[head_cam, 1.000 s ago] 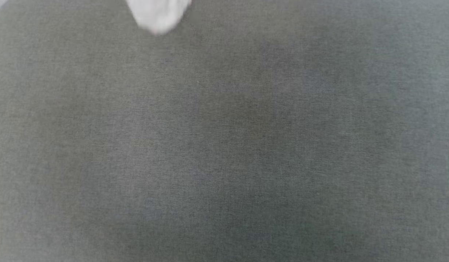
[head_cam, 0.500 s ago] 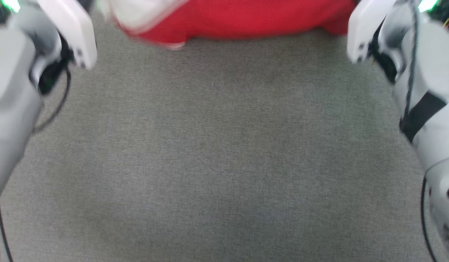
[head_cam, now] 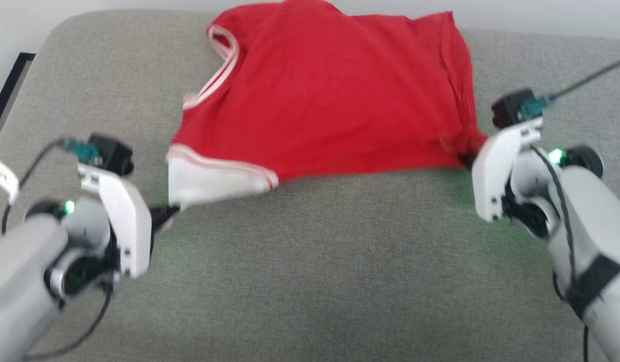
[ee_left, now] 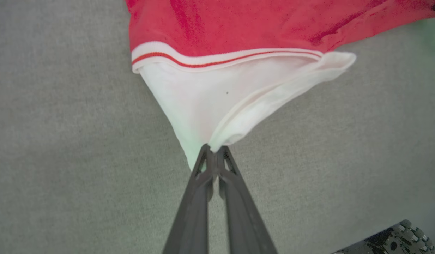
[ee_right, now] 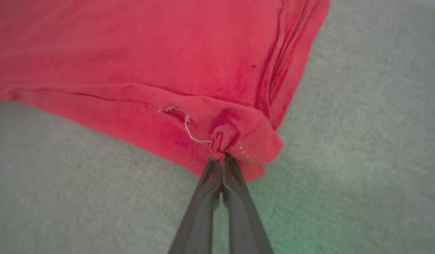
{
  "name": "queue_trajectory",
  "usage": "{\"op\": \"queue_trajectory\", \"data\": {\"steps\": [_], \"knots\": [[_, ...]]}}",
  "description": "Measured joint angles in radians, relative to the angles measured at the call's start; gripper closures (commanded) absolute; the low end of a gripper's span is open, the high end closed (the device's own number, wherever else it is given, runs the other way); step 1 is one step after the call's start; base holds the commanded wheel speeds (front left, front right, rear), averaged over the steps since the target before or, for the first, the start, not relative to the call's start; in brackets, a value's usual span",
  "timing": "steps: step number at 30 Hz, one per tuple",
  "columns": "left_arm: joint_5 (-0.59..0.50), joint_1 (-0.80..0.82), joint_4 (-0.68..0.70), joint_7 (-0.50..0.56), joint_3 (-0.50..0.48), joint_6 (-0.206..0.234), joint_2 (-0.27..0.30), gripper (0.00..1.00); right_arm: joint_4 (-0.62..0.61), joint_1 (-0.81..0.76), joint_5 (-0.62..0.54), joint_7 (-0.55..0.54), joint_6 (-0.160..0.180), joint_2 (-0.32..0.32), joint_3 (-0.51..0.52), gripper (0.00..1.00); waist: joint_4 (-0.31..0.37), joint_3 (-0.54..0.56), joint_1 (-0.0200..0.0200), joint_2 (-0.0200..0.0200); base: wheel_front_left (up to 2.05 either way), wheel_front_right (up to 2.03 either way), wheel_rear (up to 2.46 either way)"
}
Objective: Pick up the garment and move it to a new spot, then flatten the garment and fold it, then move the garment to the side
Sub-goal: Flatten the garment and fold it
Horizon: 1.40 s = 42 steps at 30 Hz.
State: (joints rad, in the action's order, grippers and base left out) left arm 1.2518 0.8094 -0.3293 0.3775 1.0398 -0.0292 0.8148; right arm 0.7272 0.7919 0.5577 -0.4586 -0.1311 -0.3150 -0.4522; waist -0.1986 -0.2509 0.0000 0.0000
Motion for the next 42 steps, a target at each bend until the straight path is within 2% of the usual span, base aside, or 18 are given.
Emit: {"op": "queue_trajectory", "data": {"steps": [6,11,15,20,27,31,34,37,42], "knots": [[0.070,-0.160,0.263,0.030,0.012,0.145,0.136,1.00,-0.289,-0.202,0.083,-0.133,0.000,-0.116,0.009,1.00,0.004,0.004,0.0000,0.0000,0.00,0.00,0.00],[0.122,-0.264,0.427,0.016,0.017,0.241,0.206,1.00,-0.494,-0.371,0.112,-0.259,0.000,-0.195,0.061,1.00,0.006,0.002,0.0000,0.0000,0.00,0.00,0.00],[0.144,-0.329,0.507,0.007,0.031,0.290,0.242,1.00,-0.641,-0.504,0.136,-0.370,0.000,-0.228,0.111,1.00,0.007,0.001,0.0000,0.0000,0.00,0.00,0.00],[0.183,-0.389,0.557,0.012,0.050,0.335,0.275,1.00,-0.792,-0.662,0.155,-0.492,0.000,-0.233,0.179,1.00,0.009,0.001,0.0000,0.0000,0.00,0.00,0.00],[0.172,-0.362,0.617,0.008,0.011,0.366,0.339,1.00,-0.936,-0.739,0.152,-0.532,0.000,-0.172,0.292,1.00,0.011,0.000,0.0000,0.0001,0.00,0.00,0.00],[0.120,-0.277,0.644,0.005,-0.042,0.374,0.388,1.00,-1.002,-0.720,0.128,-0.547,0.000,-0.141,0.337,1.00,0.014,-0.005,0.0000,0.0000,0.00,0.00,0.00],[0.072,-0.201,0.633,0.008,-0.077,0.363,0.405,1.00,-1.021,-0.660,0.091,-0.554,0.000,-0.117,0.363,1.00,0.019,-0.015,0.0000,0.0000,0.00,0.00,0.00],[0.015,-0.123,0.580,0.037,-0.091,0.334,0.393,1.00,-1.007,-0.579,0.047,-0.545,0.000,-0.090,0.378,1.00,0.024,-0.030,0.0000,0.0000,0.00,0.00,0.00],[-0.040,-0.019,0.454,0.063,-0.099,0.271,0.310,1.00,-0.921,-0.460,-0.015,-0.507,0.000,-0.058,0.382,1.00,0.030,-0.055,0.0000,0.0000,0.00,0.00,0.00]]}}
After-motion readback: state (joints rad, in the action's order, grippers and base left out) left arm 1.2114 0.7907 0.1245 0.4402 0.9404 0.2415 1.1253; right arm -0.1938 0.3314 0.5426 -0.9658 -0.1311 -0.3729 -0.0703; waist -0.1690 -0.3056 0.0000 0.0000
